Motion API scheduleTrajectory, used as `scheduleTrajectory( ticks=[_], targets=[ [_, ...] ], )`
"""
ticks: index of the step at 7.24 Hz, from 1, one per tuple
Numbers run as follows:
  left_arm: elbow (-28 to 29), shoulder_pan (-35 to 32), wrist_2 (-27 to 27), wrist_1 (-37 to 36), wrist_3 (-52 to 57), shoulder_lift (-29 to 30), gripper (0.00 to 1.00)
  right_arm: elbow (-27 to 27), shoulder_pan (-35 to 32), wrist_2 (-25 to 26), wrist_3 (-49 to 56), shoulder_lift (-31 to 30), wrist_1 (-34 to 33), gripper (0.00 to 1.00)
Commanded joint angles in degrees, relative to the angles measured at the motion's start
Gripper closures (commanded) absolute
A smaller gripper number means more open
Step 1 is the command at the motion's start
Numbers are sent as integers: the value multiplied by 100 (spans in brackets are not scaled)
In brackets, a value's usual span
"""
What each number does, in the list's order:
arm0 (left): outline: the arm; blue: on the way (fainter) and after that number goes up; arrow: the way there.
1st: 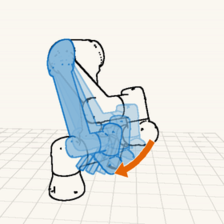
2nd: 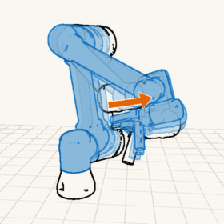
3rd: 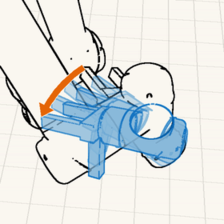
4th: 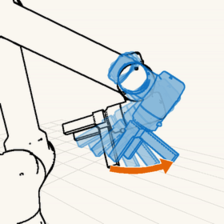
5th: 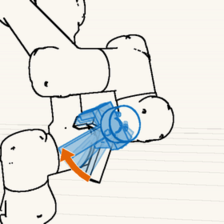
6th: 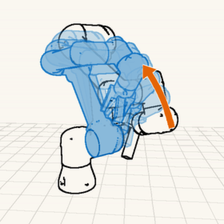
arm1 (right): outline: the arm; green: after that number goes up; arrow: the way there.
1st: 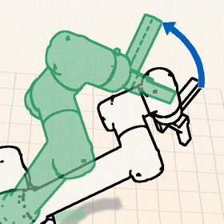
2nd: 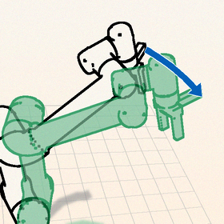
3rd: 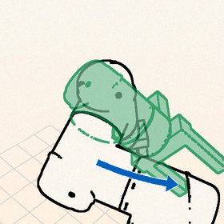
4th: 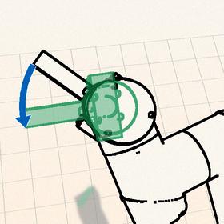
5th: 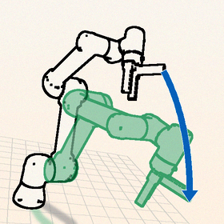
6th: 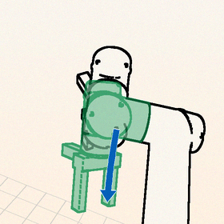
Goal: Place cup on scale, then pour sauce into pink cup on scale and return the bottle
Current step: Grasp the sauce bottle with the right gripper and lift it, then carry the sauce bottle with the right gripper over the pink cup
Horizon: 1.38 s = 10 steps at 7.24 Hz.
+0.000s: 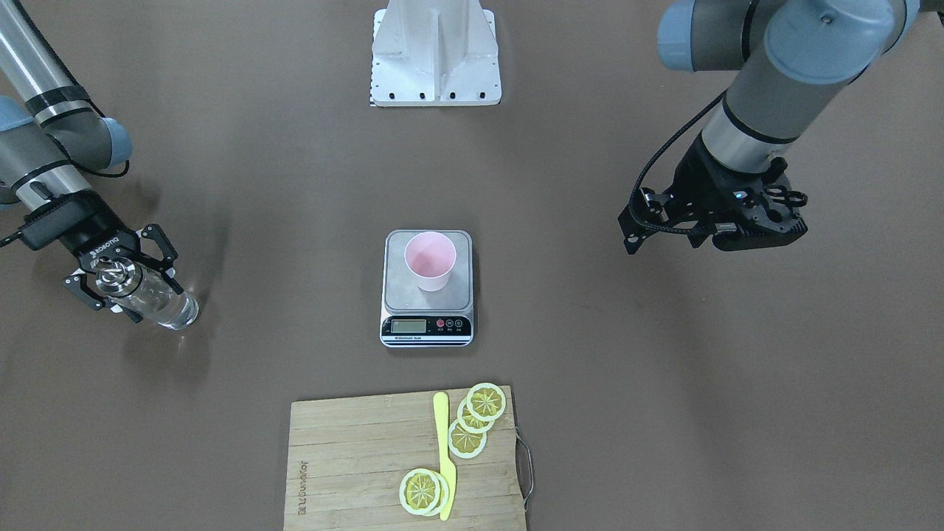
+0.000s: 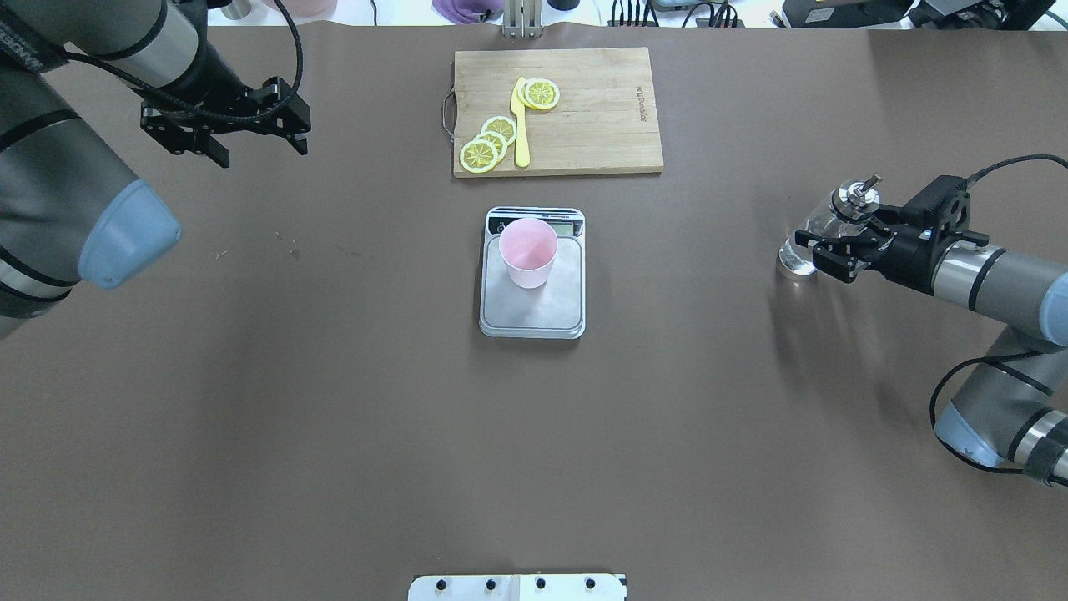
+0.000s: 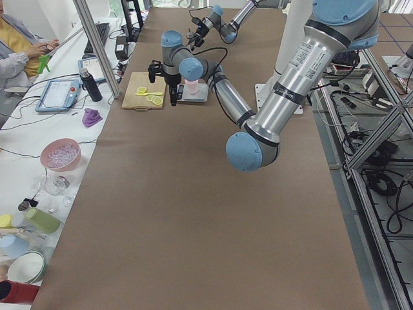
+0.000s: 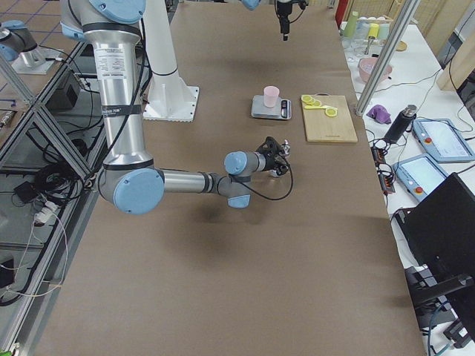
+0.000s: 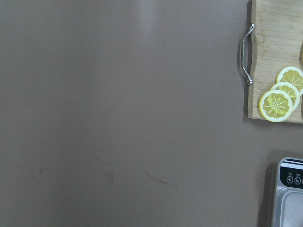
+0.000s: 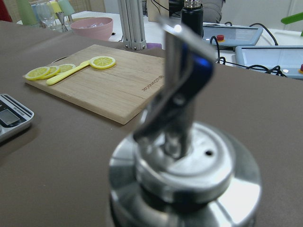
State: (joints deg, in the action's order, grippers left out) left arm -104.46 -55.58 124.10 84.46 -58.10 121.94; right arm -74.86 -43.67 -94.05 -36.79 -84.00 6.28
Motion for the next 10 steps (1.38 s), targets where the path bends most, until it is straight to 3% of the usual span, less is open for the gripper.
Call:
scheduleTrajectory(
  ticks=[1,3,5,6,7,8,9,10],
  targets=[
    [-13,-15,0,0,0,-13,5,-37,96,89,-439,146,-204,100],
    [-13,-15,0,0,9,-13,5,-255,122,133,-461,497,-660,100],
    [-4,-15,0,0,9,-21,5,-956,235,281,-452,586,-1537,100],
    [5,-15,0,0,0,-21,5,-1465,602,943,-321,673,-2351,100],
    [22,-32,0,0,9,-21,5,-2174,1249,2142,150,744,-3525,100],
    [48,-76,0,0,104,-30,5,-2860,1560,2598,259,953,-4938,100],
    [57,-111,0,0,149,-30,5,-3198,1668,2628,278,1077,-5674,100],
    [92,-120,0,0,149,-39,5,-3184,1712,2629,278,1079,-5716,100]
  ],
)
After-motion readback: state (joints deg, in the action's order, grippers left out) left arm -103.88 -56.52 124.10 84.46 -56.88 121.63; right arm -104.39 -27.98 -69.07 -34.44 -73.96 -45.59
